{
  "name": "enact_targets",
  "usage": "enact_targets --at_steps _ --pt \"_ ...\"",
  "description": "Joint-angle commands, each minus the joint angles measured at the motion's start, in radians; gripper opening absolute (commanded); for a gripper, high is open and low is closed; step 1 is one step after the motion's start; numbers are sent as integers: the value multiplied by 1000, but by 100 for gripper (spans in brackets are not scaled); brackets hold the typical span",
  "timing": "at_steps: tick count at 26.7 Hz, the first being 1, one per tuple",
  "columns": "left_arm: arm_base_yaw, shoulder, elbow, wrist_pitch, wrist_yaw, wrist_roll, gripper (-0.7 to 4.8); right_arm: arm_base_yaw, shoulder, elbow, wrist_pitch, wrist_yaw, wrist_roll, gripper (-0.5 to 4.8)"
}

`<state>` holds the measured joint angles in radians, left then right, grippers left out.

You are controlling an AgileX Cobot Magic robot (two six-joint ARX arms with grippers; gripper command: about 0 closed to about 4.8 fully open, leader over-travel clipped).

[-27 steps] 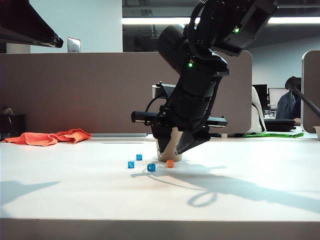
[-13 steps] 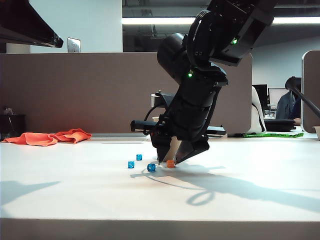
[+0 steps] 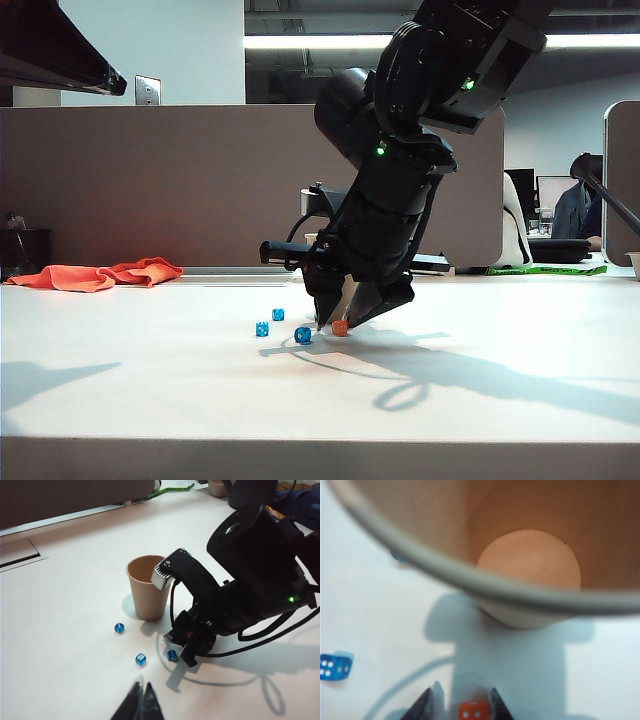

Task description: Pick up the dice with a different color and drop it into the paper cup.

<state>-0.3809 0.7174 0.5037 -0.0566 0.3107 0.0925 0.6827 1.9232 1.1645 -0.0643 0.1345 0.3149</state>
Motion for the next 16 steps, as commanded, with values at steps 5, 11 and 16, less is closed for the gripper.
enact_targets --at_steps 5,11,16 --pt "0 -2 5 13 4 -3 -6 1 -2 3 13 2 -1 101" --pt "0 -2 5 13 5 -3 -6 1 -2 3 10 2 -1 101" --pt "0 -2 5 13 5 -3 -6 1 -2 3 9 2 -1 89"
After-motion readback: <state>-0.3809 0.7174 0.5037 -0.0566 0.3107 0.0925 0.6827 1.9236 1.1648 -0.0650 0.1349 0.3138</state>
